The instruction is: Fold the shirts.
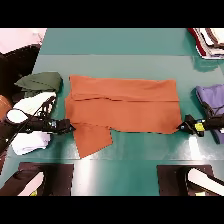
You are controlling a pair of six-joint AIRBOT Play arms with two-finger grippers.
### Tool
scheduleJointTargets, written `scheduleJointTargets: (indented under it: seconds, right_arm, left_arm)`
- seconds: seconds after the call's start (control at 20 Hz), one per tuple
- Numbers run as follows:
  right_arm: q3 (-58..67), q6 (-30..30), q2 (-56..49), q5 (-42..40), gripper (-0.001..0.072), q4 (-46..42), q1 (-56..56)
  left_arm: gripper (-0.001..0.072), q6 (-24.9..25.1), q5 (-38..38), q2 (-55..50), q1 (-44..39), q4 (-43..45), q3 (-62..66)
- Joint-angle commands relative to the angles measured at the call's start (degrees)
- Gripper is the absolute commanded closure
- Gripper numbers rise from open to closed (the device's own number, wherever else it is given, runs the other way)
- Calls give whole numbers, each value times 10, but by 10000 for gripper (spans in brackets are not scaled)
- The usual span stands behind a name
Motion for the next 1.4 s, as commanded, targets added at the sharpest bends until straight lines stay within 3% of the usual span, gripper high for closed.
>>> scheduleJointTargets:
  seconds: [0.0,0.2,0.35,0.45,0.65,0.9,1.1,1.35]
  right_arm:
    - [24,2,23,-4,697,-29,37]
    - [40,2,122,101,697,-122,47]
    - [41,3,214,178,698,-167,46]
    - [41,6,259,190,699,-165,49]
    - [49,23,244,136,699,-158,90]
    - [181,27,66,44,699,-156,167]
    - [306,28,-90,40,698,-156,191]
    - [385,27,-202,41,696,-82,180]
  left_arm:
    - [687,-28,-54,1,0,47,19]
    - [687,-71,-144,97,0,110,29]
    - [687,-111,-258,181,0,87,32]
    - [687,-138,-270,200,0,85,47]
    - [687,-112,-163,137,0,102,92]
    - [685,-36,-32,-80,0,99,195]
    - [683,-8,16,-236,0,99,286]
    - [682,-8,79,-302,0,91,338]
